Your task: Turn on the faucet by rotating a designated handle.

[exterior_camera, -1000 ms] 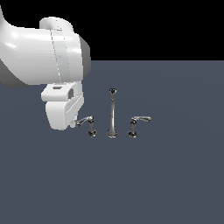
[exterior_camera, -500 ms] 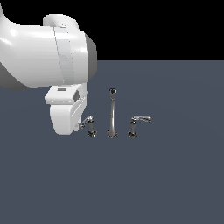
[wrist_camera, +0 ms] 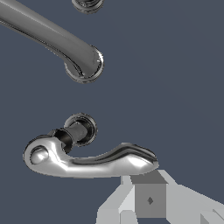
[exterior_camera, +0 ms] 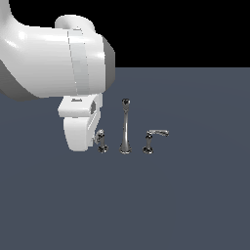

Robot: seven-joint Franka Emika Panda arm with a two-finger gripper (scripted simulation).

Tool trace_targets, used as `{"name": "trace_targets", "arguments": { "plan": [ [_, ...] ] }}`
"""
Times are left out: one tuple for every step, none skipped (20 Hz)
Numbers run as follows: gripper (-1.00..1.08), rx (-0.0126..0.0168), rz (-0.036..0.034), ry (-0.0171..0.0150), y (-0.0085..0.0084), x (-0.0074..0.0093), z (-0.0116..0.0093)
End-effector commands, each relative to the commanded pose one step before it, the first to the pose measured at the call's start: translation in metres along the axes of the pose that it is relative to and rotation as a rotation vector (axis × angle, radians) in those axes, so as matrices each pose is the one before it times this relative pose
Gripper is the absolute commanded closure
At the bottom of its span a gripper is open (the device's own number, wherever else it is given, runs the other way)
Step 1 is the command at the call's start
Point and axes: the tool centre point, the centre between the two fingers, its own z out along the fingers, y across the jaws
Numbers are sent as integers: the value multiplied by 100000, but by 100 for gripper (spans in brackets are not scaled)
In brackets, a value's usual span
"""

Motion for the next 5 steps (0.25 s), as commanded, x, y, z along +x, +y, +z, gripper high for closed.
{"name": "trace_targets", "arguments": {
  "plan": [
    [108, 151, 5198, 865, -787, 3853, -51],
    [108, -14, 356, 81, -169, 661, -4],
    [108, -13, 362, 82, -171, 665, -4],
    [108, -13, 362, 82, -173, 665, -4],
    [108, 0, 0, 0, 0, 0, 0]
  ]
}}
